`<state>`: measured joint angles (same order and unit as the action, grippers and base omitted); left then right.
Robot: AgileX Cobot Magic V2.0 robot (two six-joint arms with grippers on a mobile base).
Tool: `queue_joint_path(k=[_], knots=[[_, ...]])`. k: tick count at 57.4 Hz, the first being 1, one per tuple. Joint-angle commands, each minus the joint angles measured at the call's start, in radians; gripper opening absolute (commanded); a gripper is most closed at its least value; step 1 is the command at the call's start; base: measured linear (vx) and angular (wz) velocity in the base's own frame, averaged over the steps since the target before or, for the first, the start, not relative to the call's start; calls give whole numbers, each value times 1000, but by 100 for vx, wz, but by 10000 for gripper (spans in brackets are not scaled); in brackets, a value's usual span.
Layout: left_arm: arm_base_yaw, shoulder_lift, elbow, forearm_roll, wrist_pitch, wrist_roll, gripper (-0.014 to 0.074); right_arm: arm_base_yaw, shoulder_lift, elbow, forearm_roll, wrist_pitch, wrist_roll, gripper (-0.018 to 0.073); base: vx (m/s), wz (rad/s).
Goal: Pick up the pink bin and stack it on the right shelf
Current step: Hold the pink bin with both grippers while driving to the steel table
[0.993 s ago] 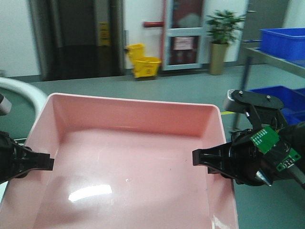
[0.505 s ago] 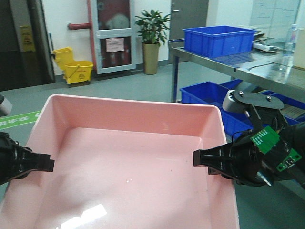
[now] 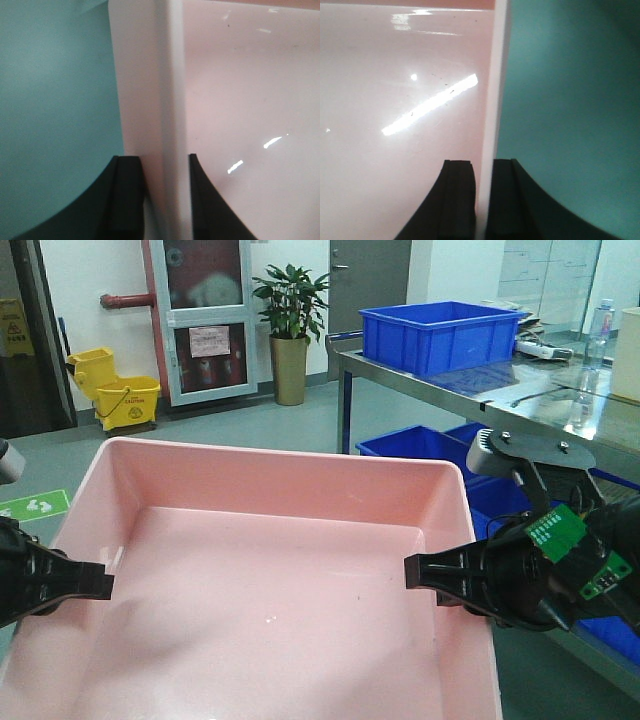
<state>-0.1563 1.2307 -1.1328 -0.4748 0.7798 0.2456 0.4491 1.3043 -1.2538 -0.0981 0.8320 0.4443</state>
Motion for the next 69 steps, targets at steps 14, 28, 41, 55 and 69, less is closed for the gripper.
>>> queue_joint_path(k=[14,28,41,55,69], knots=[[5,-35,-34,-27,-67,-2,-2,-11,-34,-32,-79,-48,-11,-8,46,2],[5,-35,-34,-27,-67,-2,-2,-11,-34,-32,-79,-48,-11,-8,49,-3],[5,-35,-34,-27,-67,-2,-2,-11,-34,-32,-79,-48,-11,-8,52,-15],[5,-35,-34,-27,-69,-2,-2,-11,-34,-32,-79,-48,-11,-8,54,-27],[5,-35,-34,-27,-69,-2,-2,-11,-34,-32,-79,-52,-11,-8,51,-31]])
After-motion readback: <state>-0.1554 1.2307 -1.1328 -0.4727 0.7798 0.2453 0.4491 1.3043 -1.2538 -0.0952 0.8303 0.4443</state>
